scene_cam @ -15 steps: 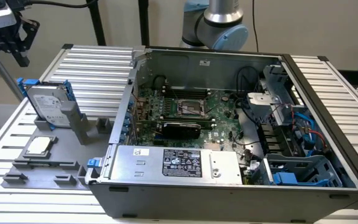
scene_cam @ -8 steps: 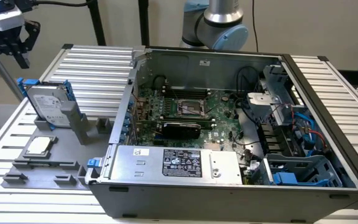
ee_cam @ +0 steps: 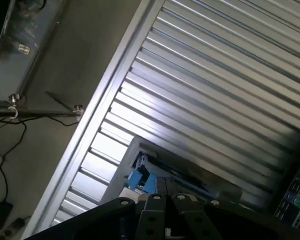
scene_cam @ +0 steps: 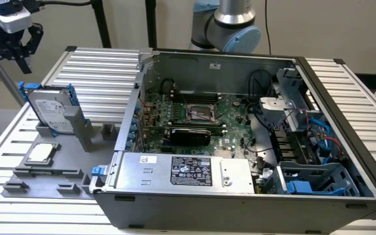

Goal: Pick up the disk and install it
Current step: 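Pick up the disk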

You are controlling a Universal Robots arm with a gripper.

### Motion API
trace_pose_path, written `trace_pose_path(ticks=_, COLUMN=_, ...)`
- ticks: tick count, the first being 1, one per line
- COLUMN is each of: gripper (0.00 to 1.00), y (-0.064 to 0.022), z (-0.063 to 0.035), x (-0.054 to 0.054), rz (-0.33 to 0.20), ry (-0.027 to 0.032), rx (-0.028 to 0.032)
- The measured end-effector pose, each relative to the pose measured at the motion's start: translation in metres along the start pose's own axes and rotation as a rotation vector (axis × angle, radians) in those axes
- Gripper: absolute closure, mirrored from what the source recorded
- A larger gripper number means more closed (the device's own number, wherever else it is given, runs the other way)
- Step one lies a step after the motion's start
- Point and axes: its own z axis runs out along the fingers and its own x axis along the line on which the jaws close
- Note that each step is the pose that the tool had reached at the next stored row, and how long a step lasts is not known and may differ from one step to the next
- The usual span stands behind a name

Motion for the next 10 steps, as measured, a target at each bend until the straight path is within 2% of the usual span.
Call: trace_pose_path(ticks=10, gripper=1.00, y=-0.0004, z=0.0049, x=-0.0003, rz=-0.170, ry=0.0076, rx=-0.0020)
